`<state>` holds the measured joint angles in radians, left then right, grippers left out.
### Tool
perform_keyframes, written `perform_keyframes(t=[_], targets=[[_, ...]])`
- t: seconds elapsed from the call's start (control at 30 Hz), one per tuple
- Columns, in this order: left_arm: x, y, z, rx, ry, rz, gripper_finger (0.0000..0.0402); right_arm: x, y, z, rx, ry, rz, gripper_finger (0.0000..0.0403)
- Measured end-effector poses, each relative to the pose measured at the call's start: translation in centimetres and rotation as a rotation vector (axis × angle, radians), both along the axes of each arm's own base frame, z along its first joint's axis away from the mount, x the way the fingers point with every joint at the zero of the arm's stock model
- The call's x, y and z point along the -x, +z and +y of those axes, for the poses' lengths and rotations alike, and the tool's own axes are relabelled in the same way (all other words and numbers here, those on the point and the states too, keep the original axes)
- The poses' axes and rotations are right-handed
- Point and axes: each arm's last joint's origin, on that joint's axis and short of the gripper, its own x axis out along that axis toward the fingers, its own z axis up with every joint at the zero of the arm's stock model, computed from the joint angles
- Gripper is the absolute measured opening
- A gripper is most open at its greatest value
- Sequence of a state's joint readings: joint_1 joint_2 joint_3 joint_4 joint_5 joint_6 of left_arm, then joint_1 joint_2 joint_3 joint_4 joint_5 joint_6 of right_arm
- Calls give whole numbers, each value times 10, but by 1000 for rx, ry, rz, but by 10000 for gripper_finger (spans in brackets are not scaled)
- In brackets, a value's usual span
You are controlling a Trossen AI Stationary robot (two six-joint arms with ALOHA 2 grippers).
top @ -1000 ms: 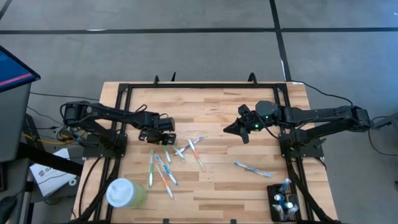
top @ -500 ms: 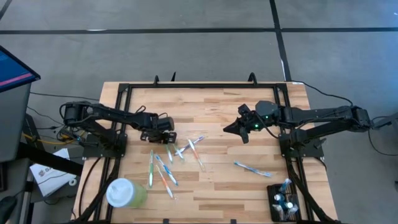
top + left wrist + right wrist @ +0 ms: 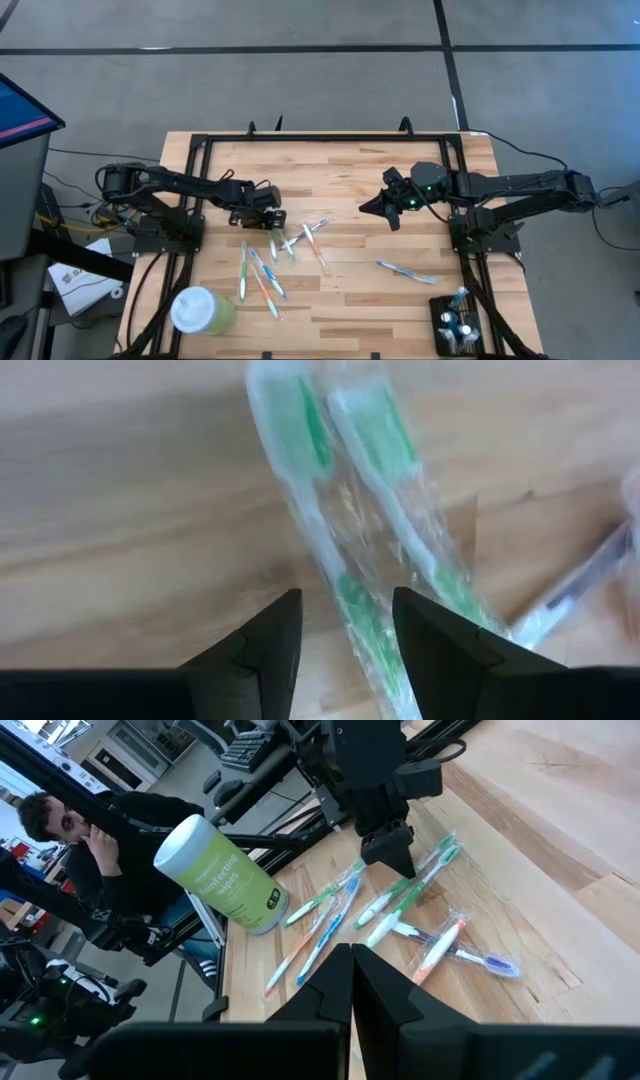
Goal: Pick & Place toothbrushing station
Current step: Put the top left green toothbrush into the black organizer
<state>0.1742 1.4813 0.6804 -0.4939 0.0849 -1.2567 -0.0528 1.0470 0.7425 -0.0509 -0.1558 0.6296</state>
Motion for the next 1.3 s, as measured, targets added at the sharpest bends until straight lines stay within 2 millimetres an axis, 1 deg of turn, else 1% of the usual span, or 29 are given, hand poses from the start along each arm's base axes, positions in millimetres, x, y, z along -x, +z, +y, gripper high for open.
perform_keyframes(t=[0.13,0.2,0.37,0.47,0.67,0.73,0.93,1.1,1.2,1.3], targets=[[0,0,6,-15,7,-4,153,0,0,0,-1,1,0,0],[0,0,5,0,-1,-10,153,0,0,0,-1,1,0,0],[-4,3,-23,56,-78,-28,153,0,0,0,-12,-1,1,0],[-8,0,-30,27,-66,-36,153,0,0,0,-16,-3,2,0],[-17,-8,-32,31,-61,-65,153,0,0,0,-18,-4,2,0],[-17,-12,-32,46,-62,-46,153,0,0,0,-18,-5,2,0],[-17,-16,-34,35,-96,-23,150,0,0,0,-18,-5,2,0],[-16,-17,-34,22,-123,-9,125,0,0,0,-17,-6,2,0],[-15,-17,-34,10,-140,0,96,0,0,0,-16,-6,2,0],[-14,-18,-34,2,-161,9,57,0,0,0,-15,-6,2,0]])
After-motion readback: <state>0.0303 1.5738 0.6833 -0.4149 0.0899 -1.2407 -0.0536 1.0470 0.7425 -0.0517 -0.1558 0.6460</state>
